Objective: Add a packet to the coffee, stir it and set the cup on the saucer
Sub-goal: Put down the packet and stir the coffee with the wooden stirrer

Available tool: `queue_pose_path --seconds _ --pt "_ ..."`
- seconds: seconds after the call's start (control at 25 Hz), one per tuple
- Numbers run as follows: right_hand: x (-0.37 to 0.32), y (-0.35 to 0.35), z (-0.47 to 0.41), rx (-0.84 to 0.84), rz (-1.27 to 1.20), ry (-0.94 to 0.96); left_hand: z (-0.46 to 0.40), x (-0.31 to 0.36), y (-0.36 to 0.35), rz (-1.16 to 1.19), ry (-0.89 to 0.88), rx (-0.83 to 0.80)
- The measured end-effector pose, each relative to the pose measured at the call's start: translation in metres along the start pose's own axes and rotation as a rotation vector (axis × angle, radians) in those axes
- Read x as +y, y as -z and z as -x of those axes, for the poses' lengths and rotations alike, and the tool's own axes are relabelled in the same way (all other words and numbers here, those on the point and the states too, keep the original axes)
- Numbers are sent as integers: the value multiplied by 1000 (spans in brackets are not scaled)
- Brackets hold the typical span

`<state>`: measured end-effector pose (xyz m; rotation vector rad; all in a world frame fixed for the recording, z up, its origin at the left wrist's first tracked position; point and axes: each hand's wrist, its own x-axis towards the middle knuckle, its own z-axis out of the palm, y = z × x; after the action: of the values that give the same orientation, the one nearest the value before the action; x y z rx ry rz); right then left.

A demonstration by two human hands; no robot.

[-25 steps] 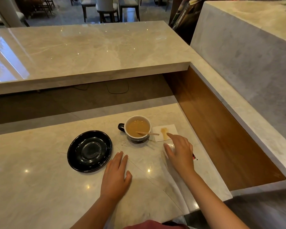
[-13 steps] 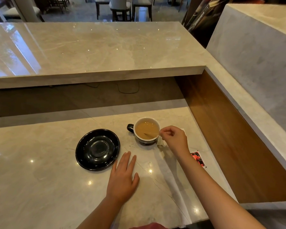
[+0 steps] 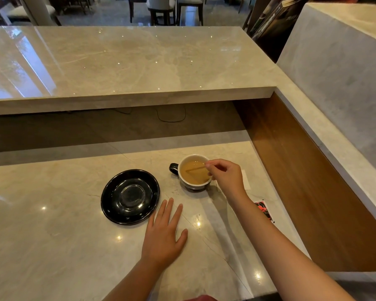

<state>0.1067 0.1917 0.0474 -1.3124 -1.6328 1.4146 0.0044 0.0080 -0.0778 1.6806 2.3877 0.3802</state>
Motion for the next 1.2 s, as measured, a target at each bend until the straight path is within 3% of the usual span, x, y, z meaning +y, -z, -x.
queue_pose_path --seconds 0.08,0.2,0.4,0.6,0.88,1.2 --pt "0 -4 -4 20 64 37 0 0 1 -5 -3 -1" --pt "1 3 -7 17 299 240 0 2 3 -3 -3 -2" --pt "7 37 -2 -122 614 471 0 3 5 13 -6 -1" --pt "10 37 5 -233 480 329 0 3 6 11 0 -12" --pt "18 9 3 -93 206 246 0 2 6 0 11 -32" --pt "14 23 -2 -69 549 517 1 4 10 15 11 -37"
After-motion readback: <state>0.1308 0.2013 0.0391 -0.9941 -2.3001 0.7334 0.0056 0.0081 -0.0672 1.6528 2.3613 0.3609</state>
